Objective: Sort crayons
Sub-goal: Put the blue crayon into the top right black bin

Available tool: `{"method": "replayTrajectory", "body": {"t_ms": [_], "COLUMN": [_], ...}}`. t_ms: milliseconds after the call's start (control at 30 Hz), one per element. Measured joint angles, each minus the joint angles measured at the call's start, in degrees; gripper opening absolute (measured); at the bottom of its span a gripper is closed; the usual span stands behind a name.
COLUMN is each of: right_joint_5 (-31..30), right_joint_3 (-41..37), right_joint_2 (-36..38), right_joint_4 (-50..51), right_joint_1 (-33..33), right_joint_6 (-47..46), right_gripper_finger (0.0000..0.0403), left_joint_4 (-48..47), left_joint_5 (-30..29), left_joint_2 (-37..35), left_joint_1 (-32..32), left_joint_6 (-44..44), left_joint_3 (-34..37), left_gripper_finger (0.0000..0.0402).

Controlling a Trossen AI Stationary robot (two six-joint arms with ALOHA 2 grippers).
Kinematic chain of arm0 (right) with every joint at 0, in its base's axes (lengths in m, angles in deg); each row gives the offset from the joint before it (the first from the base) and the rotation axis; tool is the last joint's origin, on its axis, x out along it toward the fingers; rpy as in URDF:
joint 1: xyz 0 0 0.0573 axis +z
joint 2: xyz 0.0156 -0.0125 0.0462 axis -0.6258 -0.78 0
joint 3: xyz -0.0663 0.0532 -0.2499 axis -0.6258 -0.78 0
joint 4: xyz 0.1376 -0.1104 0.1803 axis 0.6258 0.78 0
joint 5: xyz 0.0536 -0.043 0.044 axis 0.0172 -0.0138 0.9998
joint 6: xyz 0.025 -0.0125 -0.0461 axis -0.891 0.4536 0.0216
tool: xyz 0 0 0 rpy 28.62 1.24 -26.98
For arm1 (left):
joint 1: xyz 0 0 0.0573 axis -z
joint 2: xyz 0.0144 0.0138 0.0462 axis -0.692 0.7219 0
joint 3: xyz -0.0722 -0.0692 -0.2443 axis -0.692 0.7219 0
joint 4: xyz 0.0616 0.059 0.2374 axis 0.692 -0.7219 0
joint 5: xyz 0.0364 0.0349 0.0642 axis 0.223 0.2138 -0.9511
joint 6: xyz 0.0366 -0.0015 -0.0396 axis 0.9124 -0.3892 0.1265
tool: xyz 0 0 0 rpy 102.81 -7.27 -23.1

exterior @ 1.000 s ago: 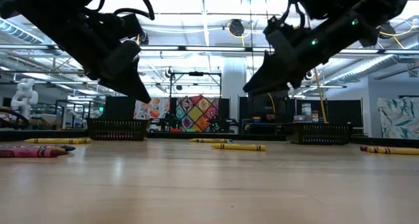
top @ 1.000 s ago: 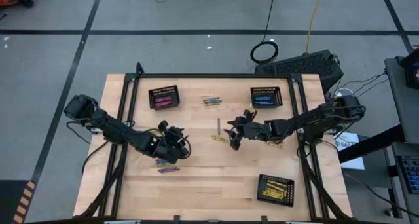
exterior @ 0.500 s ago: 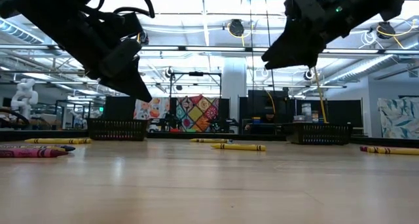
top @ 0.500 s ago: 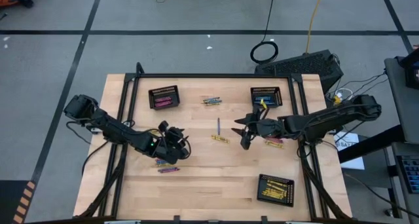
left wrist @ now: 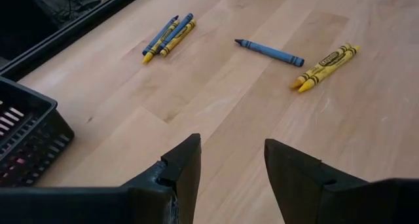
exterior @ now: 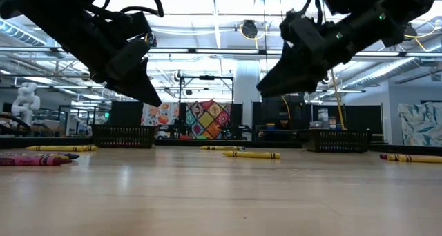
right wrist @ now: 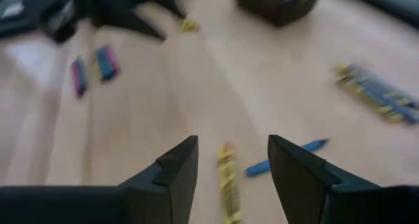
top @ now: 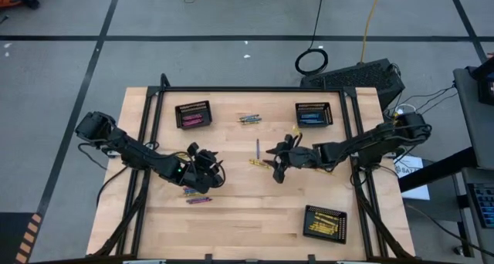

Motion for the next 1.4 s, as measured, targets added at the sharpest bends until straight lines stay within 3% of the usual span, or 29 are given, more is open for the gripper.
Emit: {"method": "replayTrajectory", "body": {"t_ms": [100,300,467,533,833,1033,1233,1400], "right_joint_5": [3.2,3.7,17.0,19.6,14.7,10.3,10.5,10.3], "right_joint_3": [0.0,0.0,0.0,0.0,0.0,0.0,0.0,0.0], "right_joint_2": [-2.1,-5.0,-5.5,-5.5,-8.4,-13.8,-19.2,-17.9], "right_joint_4": [-0.3,0.6,1.9,1.9,0.3,-13.6,-32.5,-31.5], "right_joint_1": [0.0,0.0,0.0,0.1,0.1,0.3,0.3,0.3], "right_joint_6": [0.2,3.2,11.0,13.5,15.4,14.5,12.1,12.6], "right_gripper_finger": [0.0169,0.0169,0.0169,0.0169,0.0169,0.0169,0.0169,0.0169], "left_joint_4": [0.0,0.5,1.4,1.4,1.5,2.0,2.0,1.9], "left_joint_5": [0.0,0.0,0.0,0.0,0.0,0.0,0.0,0.0], "left_joint_2": [0.0,0.0,0.0,0.0,0.0,0.0,0.0,0.0], "left_joint_1": [0.0,-0.1,-0.2,-0.2,-0.2,-0.2,-0.2,-0.2], "left_joint_6": [0.1,0.0,0.1,0.1,0.0,0.0,0.0,0.0], "left_joint_3": [0.0,0.0,0.0,0.0,0.0,0.0,0.0,0.0], "left_gripper_finger": [0.0173,0.0173,0.0173,0.0173,0.0173,0.0173,0.0173,0.0173]}}
